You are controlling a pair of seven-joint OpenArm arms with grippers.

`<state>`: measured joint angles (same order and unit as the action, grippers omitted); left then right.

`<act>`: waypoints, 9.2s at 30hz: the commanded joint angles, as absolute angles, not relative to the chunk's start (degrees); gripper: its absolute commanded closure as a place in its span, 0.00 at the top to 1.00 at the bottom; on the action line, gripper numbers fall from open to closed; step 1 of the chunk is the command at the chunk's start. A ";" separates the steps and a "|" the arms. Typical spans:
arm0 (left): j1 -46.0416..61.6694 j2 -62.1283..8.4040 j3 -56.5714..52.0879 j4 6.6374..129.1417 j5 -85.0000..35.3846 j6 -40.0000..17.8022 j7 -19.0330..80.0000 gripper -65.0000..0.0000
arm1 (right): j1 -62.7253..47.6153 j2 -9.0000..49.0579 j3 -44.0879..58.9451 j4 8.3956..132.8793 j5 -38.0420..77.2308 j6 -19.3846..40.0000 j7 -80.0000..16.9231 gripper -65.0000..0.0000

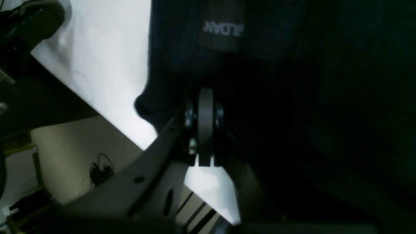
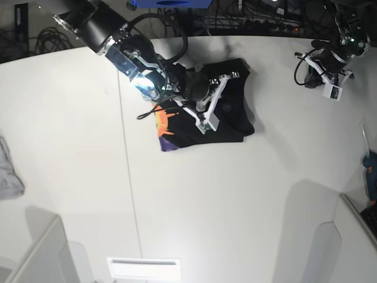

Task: Fold the T-shirt properly

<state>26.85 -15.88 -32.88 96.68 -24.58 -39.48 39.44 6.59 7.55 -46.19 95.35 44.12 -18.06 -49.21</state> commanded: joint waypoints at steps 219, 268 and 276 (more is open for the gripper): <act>-3.47 -27.12 5.58 111.96 -2.33 -40.00 24.04 0.00 | -42.42 5.85 10.15 113.89 15.25 -1.63 -17.10 0.00; 56.84 -26.15 -15.25 81.54 -2.24 -40.00 -31.78 0.00 | -69.49 9.10 1.98 111.78 -5.32 6.81 -11.91 0.00; 59.47 -26.24 -8.31 76.09 -1.80 -40.00 -31.78 0.00 | -68.70 9.45 -6.90 107.12 -5.49 6.81 -17.80 0.00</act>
<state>58.37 -25.74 -7.99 75.57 -1.32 -39.48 -30.48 -67.68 9.28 -6.94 106.54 -5.39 6.90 -18.26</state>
